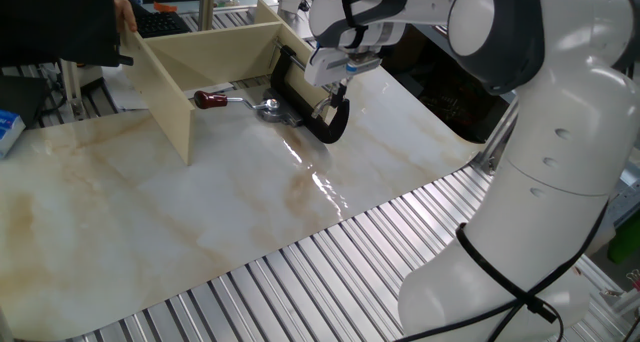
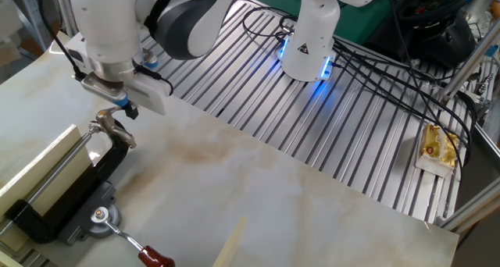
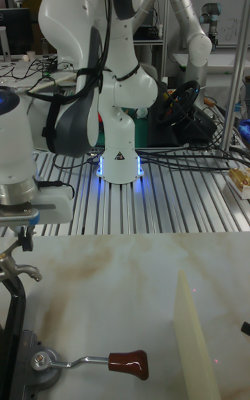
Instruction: Turn on the water tap
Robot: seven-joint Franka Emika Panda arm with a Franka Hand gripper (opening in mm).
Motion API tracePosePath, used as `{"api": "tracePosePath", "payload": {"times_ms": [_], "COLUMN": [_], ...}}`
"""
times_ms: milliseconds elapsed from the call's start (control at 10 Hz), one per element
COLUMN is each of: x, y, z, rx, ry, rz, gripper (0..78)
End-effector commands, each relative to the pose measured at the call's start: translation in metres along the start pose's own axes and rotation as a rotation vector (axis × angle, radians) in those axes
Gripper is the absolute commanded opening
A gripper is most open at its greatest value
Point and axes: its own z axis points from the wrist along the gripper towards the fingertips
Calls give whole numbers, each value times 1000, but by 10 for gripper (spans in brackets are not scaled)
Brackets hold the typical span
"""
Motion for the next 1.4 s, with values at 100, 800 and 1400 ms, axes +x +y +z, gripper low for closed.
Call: {"api": "tracePosePath", "payload": {"times_ms": [100, 800, 1400], "x": [1, 4, 10], "y": [-16, -25, -40], "z": [0, -10, -5], "rx": [-20, 11, 8], "ry": [-2, 22, 21], "rz": [-11, -43, -58], "gripper": [0, 0, 0]}}
